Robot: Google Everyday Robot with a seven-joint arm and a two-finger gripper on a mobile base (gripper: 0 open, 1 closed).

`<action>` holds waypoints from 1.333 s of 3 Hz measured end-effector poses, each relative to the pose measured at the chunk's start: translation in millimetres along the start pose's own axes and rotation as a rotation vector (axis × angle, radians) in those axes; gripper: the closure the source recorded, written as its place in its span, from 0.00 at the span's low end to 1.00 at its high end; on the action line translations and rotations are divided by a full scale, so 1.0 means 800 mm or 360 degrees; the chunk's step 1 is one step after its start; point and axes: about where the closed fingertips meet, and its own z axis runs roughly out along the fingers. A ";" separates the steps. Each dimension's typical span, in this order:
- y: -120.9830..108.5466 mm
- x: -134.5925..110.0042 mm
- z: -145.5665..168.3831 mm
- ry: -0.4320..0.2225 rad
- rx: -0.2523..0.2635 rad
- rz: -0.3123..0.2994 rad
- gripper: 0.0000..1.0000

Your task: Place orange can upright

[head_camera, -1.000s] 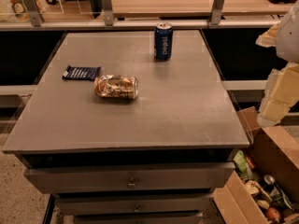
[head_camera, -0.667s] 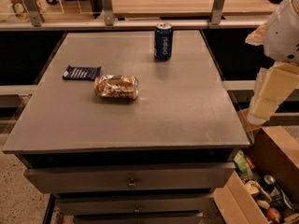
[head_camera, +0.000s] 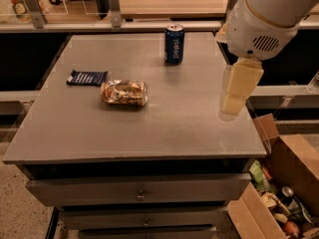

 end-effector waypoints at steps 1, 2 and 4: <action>-0.012 -0.058 0.021 -0.0049 -0.0023 -0.0117 0.00; -0.015 -0.114 0.043 -0.0096 -0.0051 -0.0228 0.00; -0.014 -0.186 0.112 0.0005 -0.0149 -0.0343 0.00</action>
Offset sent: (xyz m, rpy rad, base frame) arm 0.0396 0.1507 -0.0223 0.0315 0.0144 0.2529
